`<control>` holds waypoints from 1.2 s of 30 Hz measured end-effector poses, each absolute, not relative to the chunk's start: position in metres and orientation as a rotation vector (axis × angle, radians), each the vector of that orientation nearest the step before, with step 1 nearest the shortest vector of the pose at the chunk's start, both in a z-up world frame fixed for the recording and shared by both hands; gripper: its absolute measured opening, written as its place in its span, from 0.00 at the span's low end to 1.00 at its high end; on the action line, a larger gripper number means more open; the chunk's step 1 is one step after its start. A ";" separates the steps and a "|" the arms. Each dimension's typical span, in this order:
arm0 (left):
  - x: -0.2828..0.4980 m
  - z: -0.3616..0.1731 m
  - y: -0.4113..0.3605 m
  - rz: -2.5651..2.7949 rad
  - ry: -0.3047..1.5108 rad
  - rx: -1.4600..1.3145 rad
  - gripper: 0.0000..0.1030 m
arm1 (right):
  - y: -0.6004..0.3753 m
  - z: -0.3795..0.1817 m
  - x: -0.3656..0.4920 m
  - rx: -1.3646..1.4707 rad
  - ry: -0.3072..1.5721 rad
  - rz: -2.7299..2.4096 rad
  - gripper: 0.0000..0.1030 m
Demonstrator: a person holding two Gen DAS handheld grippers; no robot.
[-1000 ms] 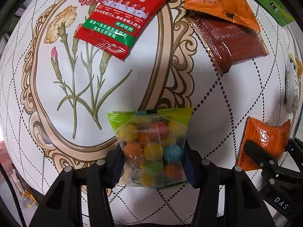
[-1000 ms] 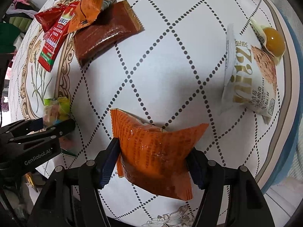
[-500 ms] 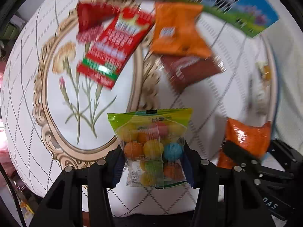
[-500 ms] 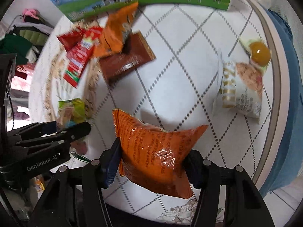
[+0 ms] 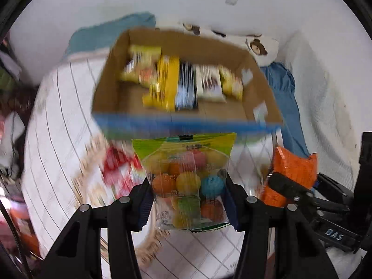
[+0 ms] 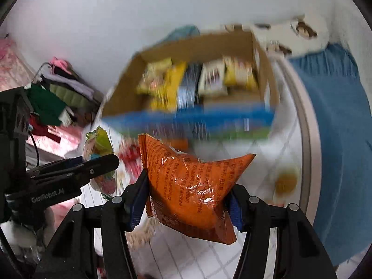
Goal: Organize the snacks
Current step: 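Carry candy bag and orange packet into the box and open both tools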
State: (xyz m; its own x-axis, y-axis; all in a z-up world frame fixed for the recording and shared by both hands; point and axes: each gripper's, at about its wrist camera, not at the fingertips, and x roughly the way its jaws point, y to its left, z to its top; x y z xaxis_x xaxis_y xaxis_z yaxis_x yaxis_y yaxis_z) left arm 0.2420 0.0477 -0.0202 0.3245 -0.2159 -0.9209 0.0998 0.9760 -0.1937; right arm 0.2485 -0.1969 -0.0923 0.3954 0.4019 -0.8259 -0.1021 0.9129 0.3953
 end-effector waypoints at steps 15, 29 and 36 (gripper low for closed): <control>0.401 -0.069 0.077 -0.033 1.484 0.109 0.48 | -0.134 -0.133 0.412 0.341 1.228 0.414 0.60; 0.412 -0.106 0.092 -0.021 1.586 0.003 0.67 | -0.111 -0.197 0.442 0.381 1.439 0.453 0.99; 0.403 -0.102 0.090 -0.019 1.554 -0.044 0.67 | -0.131 -0.191 0.441 0.341 1.423 0.353 0.99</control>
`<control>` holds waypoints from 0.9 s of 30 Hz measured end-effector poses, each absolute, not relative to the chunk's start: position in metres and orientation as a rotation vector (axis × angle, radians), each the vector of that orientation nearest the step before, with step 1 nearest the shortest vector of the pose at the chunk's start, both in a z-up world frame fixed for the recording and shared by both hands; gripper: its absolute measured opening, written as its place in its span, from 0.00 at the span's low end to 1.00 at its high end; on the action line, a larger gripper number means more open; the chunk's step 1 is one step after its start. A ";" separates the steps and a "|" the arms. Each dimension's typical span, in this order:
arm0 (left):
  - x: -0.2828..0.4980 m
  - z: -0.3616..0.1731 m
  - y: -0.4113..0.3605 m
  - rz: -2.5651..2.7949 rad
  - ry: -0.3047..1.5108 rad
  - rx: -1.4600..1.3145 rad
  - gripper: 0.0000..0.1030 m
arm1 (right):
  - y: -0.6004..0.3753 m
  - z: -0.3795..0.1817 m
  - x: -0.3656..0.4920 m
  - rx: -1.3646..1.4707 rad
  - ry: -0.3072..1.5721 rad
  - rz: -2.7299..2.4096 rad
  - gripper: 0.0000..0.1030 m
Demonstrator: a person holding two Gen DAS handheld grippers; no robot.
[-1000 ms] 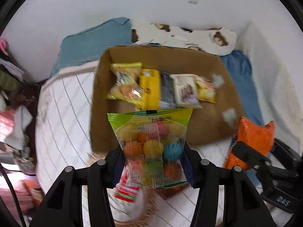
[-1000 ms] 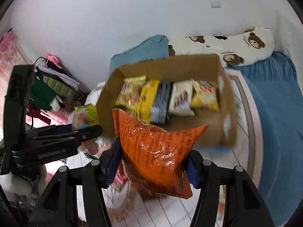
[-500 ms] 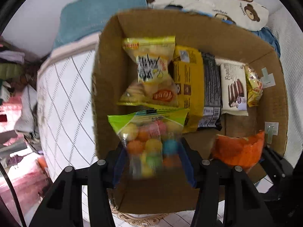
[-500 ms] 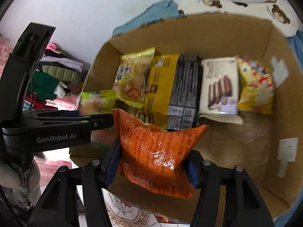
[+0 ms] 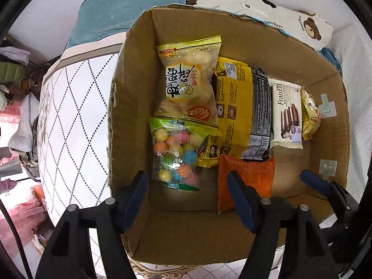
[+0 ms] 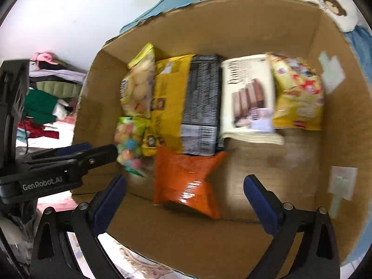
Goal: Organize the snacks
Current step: 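Carry candy bag and orange packet into the box and open both tools, then move both open tools back over the remaining packets on the bed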
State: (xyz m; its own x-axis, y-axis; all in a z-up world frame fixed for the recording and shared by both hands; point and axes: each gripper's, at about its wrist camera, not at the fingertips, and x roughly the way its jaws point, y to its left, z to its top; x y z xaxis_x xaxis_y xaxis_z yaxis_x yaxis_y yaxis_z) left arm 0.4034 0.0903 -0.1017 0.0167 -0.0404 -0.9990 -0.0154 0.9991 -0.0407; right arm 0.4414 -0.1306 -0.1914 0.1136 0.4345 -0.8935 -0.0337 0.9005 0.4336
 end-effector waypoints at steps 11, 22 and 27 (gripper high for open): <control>0.374 -0.083 0.077 -0.034 1.442 -0.069 0.67 | -0.157 -0.164 0.418 0.198 1.340 0.201 0.99; 0.334 -0.047 0.080 -0.015 1.268 -0.078 0.67 | -0.177 -0.124 0.386 0.181 1.234 0.151 0.99; 0.306 -0.021 0.081 -0.030 1.149 -0.039 0.67 | -0.176 -0.098 0.355 0.156 1.142 0.092 0.99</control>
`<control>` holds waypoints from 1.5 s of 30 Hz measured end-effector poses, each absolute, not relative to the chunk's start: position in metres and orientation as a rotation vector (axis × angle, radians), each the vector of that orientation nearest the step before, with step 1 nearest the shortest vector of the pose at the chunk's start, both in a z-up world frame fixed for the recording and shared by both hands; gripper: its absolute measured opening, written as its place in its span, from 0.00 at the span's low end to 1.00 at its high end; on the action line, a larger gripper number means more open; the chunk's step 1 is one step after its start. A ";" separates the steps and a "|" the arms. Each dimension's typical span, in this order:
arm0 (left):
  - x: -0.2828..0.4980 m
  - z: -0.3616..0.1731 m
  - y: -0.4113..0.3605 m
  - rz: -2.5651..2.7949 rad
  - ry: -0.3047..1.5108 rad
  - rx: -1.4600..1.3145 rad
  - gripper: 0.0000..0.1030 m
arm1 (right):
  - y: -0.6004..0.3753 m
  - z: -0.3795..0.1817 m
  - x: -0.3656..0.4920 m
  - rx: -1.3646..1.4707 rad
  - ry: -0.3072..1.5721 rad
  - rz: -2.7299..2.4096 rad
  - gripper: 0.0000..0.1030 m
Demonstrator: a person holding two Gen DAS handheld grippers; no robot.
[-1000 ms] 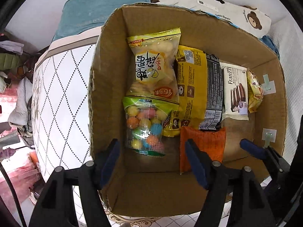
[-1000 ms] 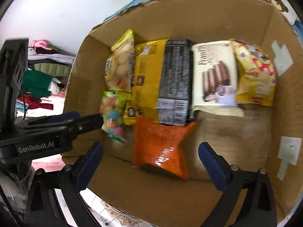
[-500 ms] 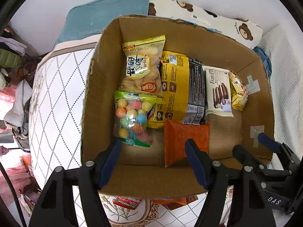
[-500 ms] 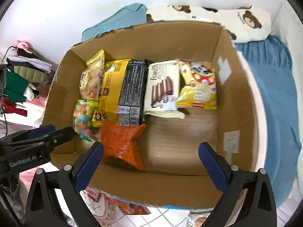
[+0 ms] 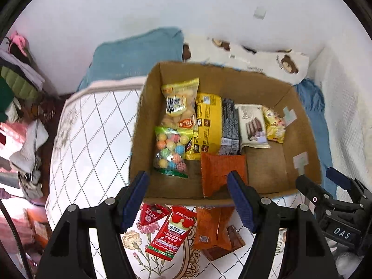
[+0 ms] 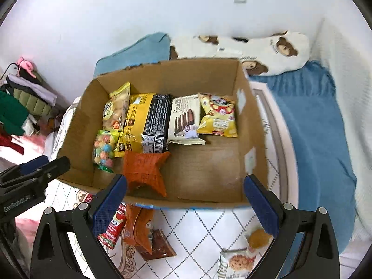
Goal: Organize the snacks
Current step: 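Move both open tools back over the remaining packets on the bed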
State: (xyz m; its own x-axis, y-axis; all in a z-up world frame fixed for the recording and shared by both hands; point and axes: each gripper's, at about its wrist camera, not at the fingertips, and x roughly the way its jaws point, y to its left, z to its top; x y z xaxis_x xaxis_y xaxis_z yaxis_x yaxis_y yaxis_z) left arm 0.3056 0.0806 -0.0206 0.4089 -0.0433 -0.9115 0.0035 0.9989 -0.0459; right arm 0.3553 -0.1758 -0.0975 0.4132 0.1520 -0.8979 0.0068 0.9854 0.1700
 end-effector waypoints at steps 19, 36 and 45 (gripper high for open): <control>0.202 0.027 0.113 -0.043 0.923 -0.023 0.79 | -0.143 -0.046 0.246 0.194 0.961 0.086 0.99; 0.223 -0.180 0.107 -0.111 1.298 0.284 0.94 | -0.105 -0.205 0.243 0.261 1.247 0.102 0.65; 0.233 -0.218 0.094 -0.206 1.351 0.302 0.50 | -0.099 -0.198 0.256 0.229 1.223 0.081 0.65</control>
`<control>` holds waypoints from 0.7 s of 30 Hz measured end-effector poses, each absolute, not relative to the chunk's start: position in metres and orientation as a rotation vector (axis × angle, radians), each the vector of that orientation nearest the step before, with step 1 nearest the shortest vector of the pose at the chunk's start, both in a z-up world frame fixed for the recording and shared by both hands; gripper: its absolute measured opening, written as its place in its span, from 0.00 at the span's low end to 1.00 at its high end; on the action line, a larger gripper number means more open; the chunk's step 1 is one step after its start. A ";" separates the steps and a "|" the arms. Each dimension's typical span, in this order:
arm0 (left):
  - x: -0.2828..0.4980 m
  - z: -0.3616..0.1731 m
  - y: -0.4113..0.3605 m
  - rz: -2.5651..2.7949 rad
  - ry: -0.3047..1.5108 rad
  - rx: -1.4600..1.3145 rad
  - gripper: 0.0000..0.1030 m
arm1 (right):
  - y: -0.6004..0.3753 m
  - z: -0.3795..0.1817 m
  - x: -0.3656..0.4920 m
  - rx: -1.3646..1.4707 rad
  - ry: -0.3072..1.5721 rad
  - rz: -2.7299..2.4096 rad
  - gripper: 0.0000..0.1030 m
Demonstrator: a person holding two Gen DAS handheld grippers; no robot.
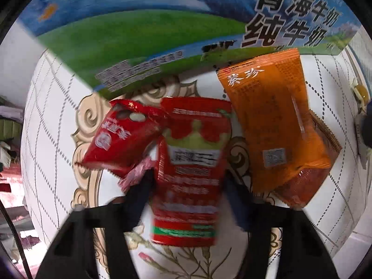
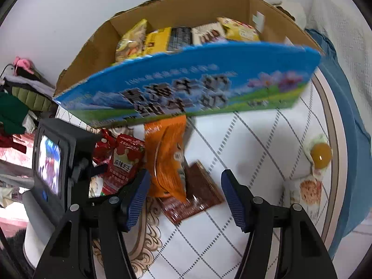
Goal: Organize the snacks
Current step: 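Move both open tools back over the remaining packets on the bed, then grasp the red spicy strip packet with left tool while right tool grasps orange packet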
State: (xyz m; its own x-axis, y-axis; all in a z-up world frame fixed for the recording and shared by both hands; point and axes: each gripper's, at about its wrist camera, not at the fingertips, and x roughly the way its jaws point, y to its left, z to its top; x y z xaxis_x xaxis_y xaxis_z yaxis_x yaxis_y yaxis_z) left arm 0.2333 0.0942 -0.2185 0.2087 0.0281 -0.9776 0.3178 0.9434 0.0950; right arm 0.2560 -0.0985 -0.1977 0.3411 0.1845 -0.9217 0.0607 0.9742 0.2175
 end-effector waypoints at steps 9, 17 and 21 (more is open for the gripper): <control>0.184 -0.219 0.169 -0.034 1.456 -0.073 0.50 | -0.032 -0.231 0.301 0.084 1.292 0.114 0.65; 0.166 -0.220 0.186 -0.003 1.469 -0.172 0.50 | -0.004 -0.266 0.295 -0.042 1.379 0.185 0.46; 0.154 -0.218 0.192 -0.009 1.474 -0.200 0.50 | -0.005 -0.267 0.257 -0.020 1.439 0.300 0.45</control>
